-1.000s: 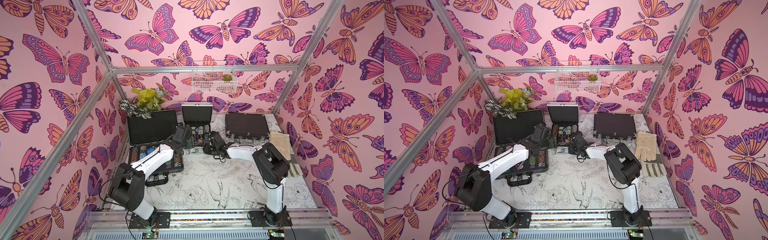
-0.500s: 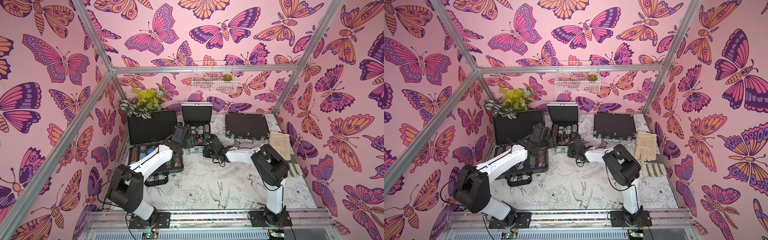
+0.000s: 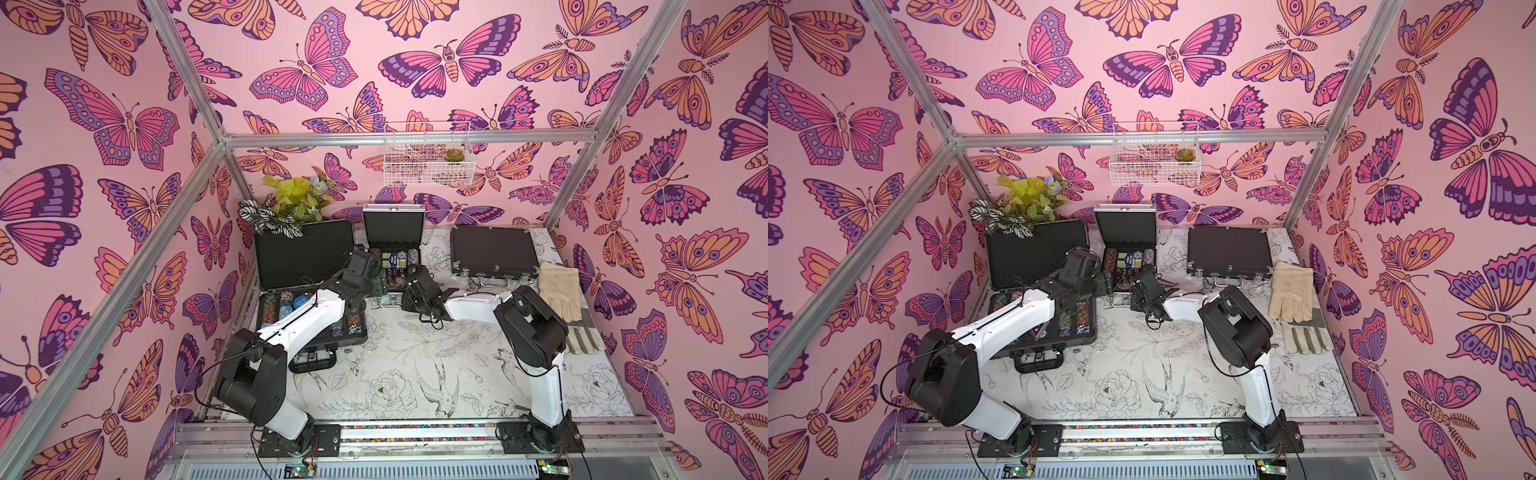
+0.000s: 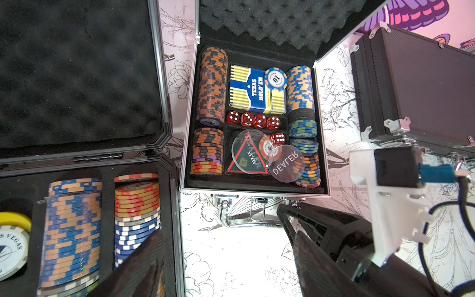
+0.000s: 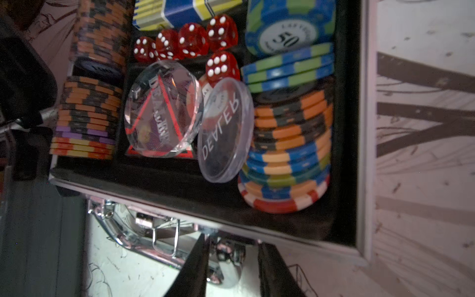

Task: Close the poker set cases
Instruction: Move the poker set case to the center of the board.

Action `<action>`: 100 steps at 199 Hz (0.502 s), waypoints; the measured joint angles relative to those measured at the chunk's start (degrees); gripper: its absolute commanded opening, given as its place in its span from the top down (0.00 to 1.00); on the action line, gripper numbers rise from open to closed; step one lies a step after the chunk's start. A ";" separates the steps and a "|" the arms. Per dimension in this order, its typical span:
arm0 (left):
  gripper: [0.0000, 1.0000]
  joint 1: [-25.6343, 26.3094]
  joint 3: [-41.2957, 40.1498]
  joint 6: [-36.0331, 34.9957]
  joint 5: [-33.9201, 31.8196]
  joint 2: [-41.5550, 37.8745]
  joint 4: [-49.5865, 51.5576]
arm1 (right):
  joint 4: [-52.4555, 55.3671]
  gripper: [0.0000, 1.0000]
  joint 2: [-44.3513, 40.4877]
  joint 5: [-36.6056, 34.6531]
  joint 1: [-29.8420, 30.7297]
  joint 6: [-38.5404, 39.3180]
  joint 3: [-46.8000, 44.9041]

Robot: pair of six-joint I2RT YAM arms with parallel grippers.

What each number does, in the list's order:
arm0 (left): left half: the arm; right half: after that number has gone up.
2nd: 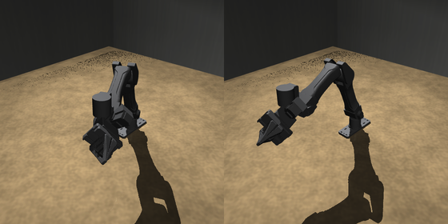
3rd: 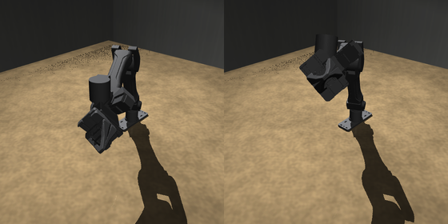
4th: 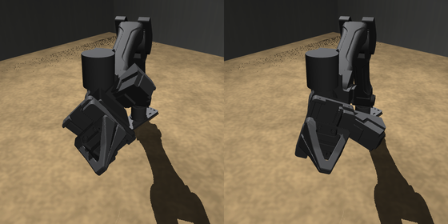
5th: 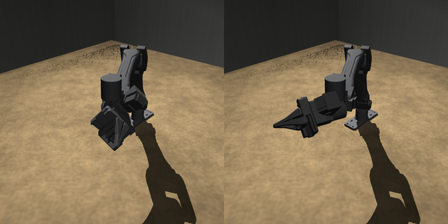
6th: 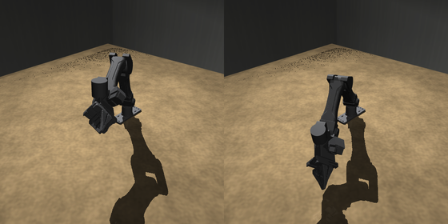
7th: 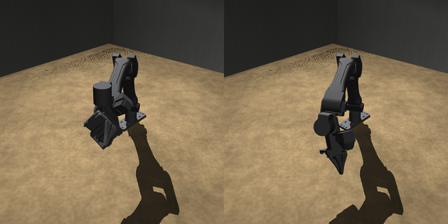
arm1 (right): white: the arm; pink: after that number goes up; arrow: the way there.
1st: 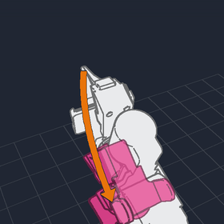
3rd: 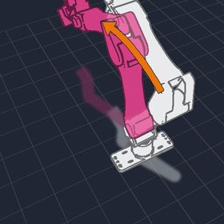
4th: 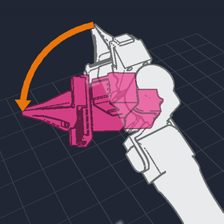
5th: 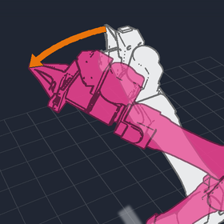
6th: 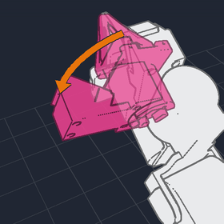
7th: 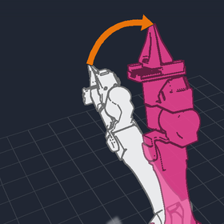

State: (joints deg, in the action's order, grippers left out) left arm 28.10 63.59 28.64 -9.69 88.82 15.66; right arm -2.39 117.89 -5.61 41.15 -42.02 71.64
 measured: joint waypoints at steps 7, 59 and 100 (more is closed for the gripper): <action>0.20 0.00 0.00 0.00 -0.02 0.00 0.02 | 0.00 0.72 0.00 0.00 0.11 0.00 0.00; 0.20 0.00 0.00 0.00 -0.22 -0.02 0.00 | -1.31 0.81 -0.35 -0.37 0.26 0.26 -0.98; 0.20 -0.02 -0.11 -0.02 -0.31 -0.46 -0.02 | -1.46 0.84 -2.80 -1.27 0.11 2.29 -4.59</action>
State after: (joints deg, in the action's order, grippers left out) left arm 28.08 63.48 28.62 -10.00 88.36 15.64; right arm -3.86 115.09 -6.87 41.25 -39.72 67.05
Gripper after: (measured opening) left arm 0.797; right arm 0.209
